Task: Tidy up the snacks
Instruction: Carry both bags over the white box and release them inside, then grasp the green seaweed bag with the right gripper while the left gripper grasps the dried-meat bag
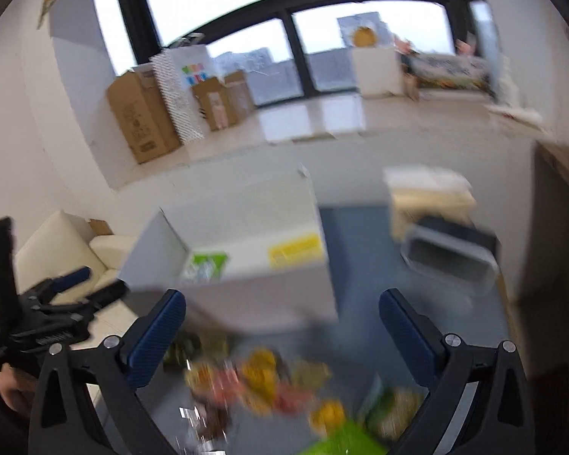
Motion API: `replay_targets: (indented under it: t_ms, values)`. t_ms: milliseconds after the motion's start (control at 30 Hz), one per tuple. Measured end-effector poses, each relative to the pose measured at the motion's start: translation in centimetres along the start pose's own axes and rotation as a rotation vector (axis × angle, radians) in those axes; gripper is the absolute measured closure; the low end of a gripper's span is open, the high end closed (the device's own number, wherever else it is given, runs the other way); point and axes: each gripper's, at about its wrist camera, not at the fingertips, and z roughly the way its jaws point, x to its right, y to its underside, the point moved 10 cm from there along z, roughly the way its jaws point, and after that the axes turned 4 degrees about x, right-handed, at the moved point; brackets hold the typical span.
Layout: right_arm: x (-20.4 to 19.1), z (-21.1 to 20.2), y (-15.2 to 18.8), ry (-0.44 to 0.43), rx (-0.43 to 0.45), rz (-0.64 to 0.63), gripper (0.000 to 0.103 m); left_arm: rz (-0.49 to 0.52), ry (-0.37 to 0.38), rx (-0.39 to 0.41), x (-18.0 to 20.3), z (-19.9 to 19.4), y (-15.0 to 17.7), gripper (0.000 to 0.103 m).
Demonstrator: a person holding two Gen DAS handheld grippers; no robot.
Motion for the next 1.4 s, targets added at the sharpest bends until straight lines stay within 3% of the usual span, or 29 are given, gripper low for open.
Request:
replay_targets:
  t_ms: [367, 600, 800, 967, 1167, 1233, 1267, 1400]
  values:
    - [7.0, -5.3, 13.7, 0.326, -0.103, 0.258, 0.000, -0.097, 0.042, -0.051, 2.0, -5.7, 9.1, 0.000]
    - [4.9, -3.4, 16.5, 0.425, -0.159, 0.220, 0.000, -0.109, 0.041, -0.076, 1.4, -6.3, 11.7, 0.000]
    - [4.0, -0.5, 17.8, 0.563, -0.238, 0.178, 0.000, -0.114, 0.049, -0.091, 0.8, -5.7, 12.4, 0.000]
    - [3.1, 0.5, 18.9, 0.543, -0.284, 0.189, 0.000, -0.112, 0.060, -0.107, 0.9, -4.8, 13.0, 0.000]
    - [1.7, 0.1, 18.3, 0.458, -0.245, 0.094, 0.037, -0.068, 0.079, -0.142, 2.9, -3.3, 13.7, 0.000]
    - [2.0, -0.5, 18.2, 0.425, -0.239, 0.081, 0.072, -0.046, 0.083, -0.150, 3.6, -2.8, 14.0, 0.000]
    - [2.2, -0.7, 18.1, 0.398, -0.241, 0.083, 0.079, -0.038, 0.091, -0.155, 4.0, -2.5, 14.2, 0.000]
    - [4.2, -1.5, 18.1, 0.306, -0.241, 0.109, 0.085, -0.009, 0.120, -0.201, 5.9, -0.7, 15.1, 0.000]
